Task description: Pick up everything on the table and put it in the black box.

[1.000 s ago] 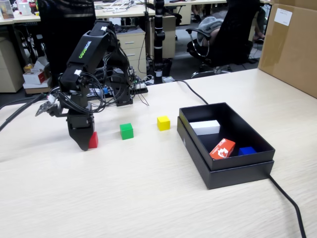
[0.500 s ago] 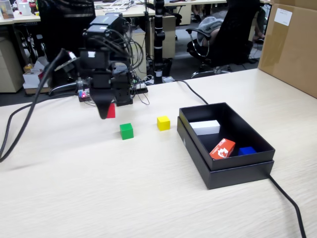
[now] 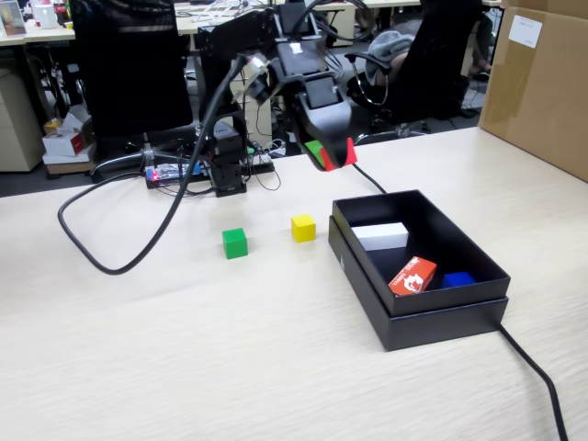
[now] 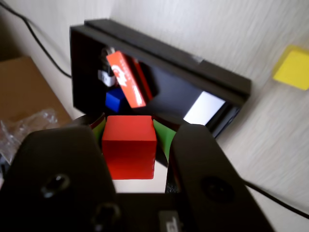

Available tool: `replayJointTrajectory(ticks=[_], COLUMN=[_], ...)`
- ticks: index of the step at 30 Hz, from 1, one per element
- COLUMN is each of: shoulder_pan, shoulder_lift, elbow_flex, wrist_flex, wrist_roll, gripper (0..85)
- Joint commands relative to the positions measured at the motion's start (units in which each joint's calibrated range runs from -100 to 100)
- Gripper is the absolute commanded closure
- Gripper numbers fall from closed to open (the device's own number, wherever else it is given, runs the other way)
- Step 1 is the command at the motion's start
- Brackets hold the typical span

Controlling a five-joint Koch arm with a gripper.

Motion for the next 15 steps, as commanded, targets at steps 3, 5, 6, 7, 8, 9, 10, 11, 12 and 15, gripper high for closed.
replayJointTrajectory(ticks=[3, 5, 6, 7, 8, 9, 10, 11, 12, 15], shoulder_pan=[2.5, 3.2, 3.6, 3.9, 4.2, 4.6, 4.6, 4.6, 4.6, 4.6], shoulder_lift=[10.6, 14.3, 17.0, 19.9, 22.2, 25.9, 26.1, 27.7, 29.2, 33.8], elbow_flex=[10.6, 12.1, 13.1, 14.5, 15.3, 16.3, 16.4, 16.7, 16.8, 17.1], wrist_flex=[-0.9, -0.9, -0.9, -0.9, -0.9, -0.9, -0.9, -0.9, -0.9, -0.8], wrist_roll=[1.1, 1.5, 1.8, 2.1, 2.2, 2.5, 2.6, 2.7, 2.8, 3.2], gripper=[81.9, 81.9, 81.9, 81.9, 81.9, 81.9, 81.9, 81.9, 81.9, 81.8])
